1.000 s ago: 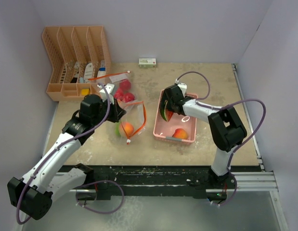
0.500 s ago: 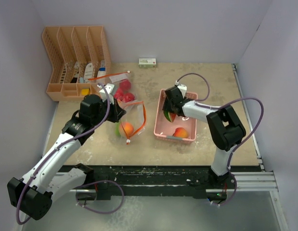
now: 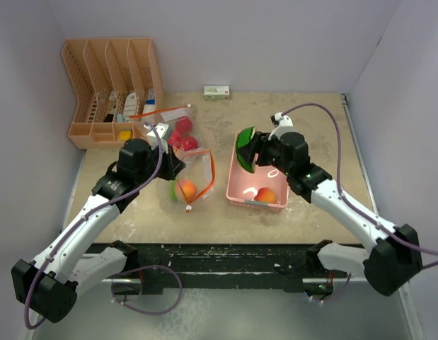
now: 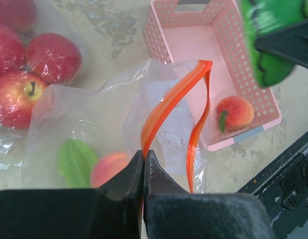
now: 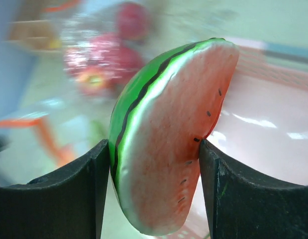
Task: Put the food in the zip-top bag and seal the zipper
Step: Pick up the fake fruit from the bin, then place the fake fruit in the zipper food storage bag.
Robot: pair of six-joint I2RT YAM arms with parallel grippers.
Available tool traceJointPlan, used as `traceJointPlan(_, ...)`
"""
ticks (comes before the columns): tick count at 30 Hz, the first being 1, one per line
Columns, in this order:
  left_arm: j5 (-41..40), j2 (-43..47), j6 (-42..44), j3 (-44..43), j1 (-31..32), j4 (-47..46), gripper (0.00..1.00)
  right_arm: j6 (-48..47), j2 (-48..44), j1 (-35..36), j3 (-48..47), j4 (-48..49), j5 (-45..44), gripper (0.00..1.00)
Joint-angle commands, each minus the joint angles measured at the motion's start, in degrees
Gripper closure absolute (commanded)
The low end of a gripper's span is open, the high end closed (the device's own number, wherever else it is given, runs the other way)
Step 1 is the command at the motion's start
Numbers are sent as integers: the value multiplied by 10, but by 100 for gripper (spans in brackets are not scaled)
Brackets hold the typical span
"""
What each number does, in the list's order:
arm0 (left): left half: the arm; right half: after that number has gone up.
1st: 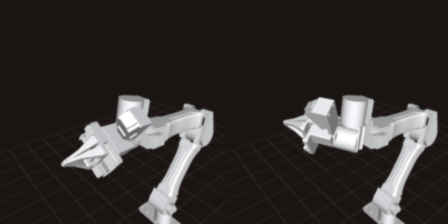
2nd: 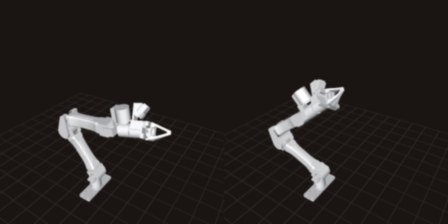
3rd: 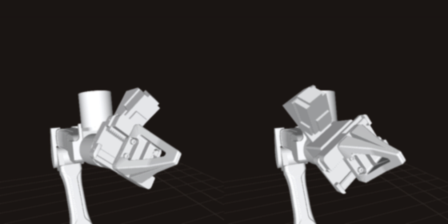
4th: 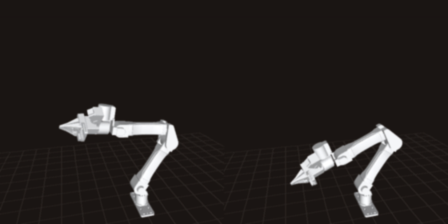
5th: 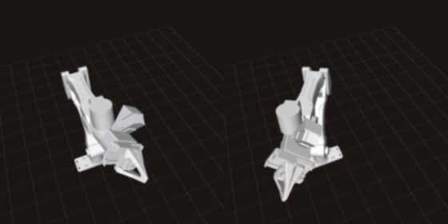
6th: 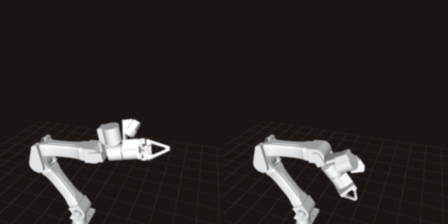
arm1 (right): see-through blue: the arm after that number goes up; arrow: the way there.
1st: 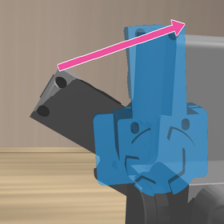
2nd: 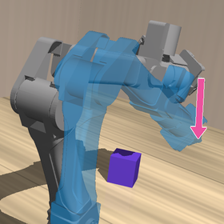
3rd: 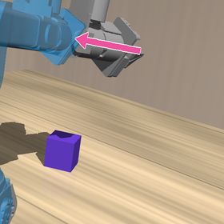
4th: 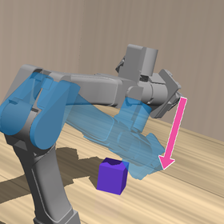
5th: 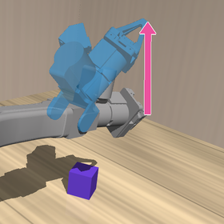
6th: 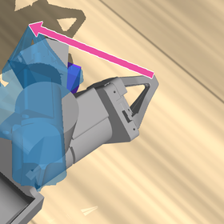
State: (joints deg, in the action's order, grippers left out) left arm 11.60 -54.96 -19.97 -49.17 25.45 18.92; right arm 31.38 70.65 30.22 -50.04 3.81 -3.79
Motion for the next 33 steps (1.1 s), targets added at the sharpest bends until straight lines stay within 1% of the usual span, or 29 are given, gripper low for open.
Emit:
traceJointPlan(1,8,-3,0,-24,-4,-24,100,-41,-78,19,29,123,246,66)
traceJointPlan(4,5,-3,-1,-25,-4,-23,100,-38,-95,43,29,158,358,66)
traceJointPlan(7,4,-2,-2,-28,-4,-23,100,-24,-83,74,29,191,408,66)
traceJointPlan(11,6,-1,-3,-34,-4,-22,100,-12,-50,113,32,210,418,66)
traceJointPlan(15,14,-1,-5,-43,-4,-22,100,29,-11,116,58,287,432,66)
traceJointPlan(18,19,1,-8,-47,-3,-23,100,56,23,116,59,337,432,66)
traceJointPlan(20,22,3,-9,-48,-4,-25,100,66,46,116,52,354,421,67)
traceJointPlan(22,25,3,-10,-48,-4,-25,100,69,75,116,30,341,413,67)
traceJointPlan(25,26,5,-10,-49,-4,-25,100,72,106,116,-12,285,390,68)
traceJointPlan(28,30,6,-12,-49,-4,-27,100,70,125,115,-48,219,339,66)
traceJointPlan(31,45,4,-19,-41,-4,-39,100,89,131,116,-69,183,273,61)
traceJointPlan(32,49,3,-21,-37,-4,-43,100,94,131,117,-71,170,250,58)
traceJointPlan(33,52,2,-23,-33,-4,-46,100,99,132,118,-95,155,225,51)
